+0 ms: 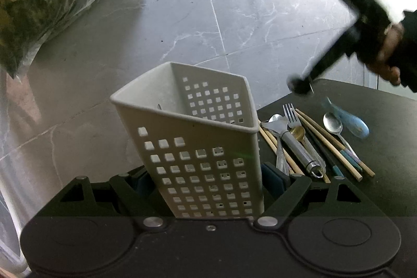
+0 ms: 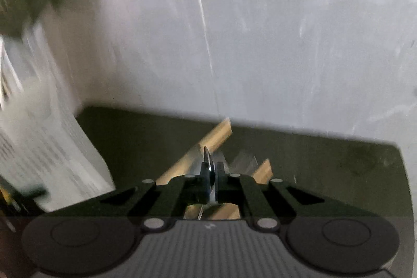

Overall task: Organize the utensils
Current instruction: 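Grasp the blue-handled child spoon with the right tool and lift it, then drop the blue-handled spoon into the holder held by the left tool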

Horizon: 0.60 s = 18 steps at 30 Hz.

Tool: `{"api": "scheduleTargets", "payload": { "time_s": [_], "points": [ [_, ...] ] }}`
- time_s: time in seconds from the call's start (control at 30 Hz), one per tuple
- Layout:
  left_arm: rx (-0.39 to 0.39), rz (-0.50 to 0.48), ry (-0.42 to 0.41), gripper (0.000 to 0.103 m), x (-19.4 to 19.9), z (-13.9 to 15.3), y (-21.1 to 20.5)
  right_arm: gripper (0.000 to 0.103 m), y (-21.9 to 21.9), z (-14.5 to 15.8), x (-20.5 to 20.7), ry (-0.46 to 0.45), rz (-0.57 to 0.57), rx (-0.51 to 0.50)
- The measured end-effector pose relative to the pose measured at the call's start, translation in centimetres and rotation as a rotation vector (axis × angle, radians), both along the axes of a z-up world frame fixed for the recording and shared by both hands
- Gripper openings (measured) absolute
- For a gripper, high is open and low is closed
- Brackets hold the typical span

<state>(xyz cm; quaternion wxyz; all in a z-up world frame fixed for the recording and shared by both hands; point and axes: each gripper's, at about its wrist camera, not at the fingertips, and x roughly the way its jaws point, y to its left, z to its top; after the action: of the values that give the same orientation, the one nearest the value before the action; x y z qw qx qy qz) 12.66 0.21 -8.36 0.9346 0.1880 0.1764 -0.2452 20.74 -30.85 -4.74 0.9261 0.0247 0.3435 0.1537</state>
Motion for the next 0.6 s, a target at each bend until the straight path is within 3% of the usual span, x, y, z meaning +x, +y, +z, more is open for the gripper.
{"api": "scheduleTargets", "payload": {
  "time_s": [0.2, 0.33, 0.43, 0.6],
  "points": [
    [-0.004, -0.001, 0.003, 0.084, 0.0, 0.0, 0.1, 0.004, 5.4, 9.2, -4.8, -0.394, -0.014, 0.223],
    [-0.005, -0.003, 0.001, 0.084, -0.1, 0.0, 0.2, 0.004, 11.3, 10.9, -6.1, -0.623, 0.058, 0.173],
    [-0.008, 0.0, 0.002, 0.084, -0.1, 0.0, 0.2, 0.004, 13.4, 9.1, -6.0, -0.659, 0.072, 0.132],
    [-0.018, 0.004, 0.007, 0.084, 0.0, 0.0, 0.1, 0.004, 14.8, 6.0, -5.8, -0.62, 0.094, 0.085]
  ]
}}
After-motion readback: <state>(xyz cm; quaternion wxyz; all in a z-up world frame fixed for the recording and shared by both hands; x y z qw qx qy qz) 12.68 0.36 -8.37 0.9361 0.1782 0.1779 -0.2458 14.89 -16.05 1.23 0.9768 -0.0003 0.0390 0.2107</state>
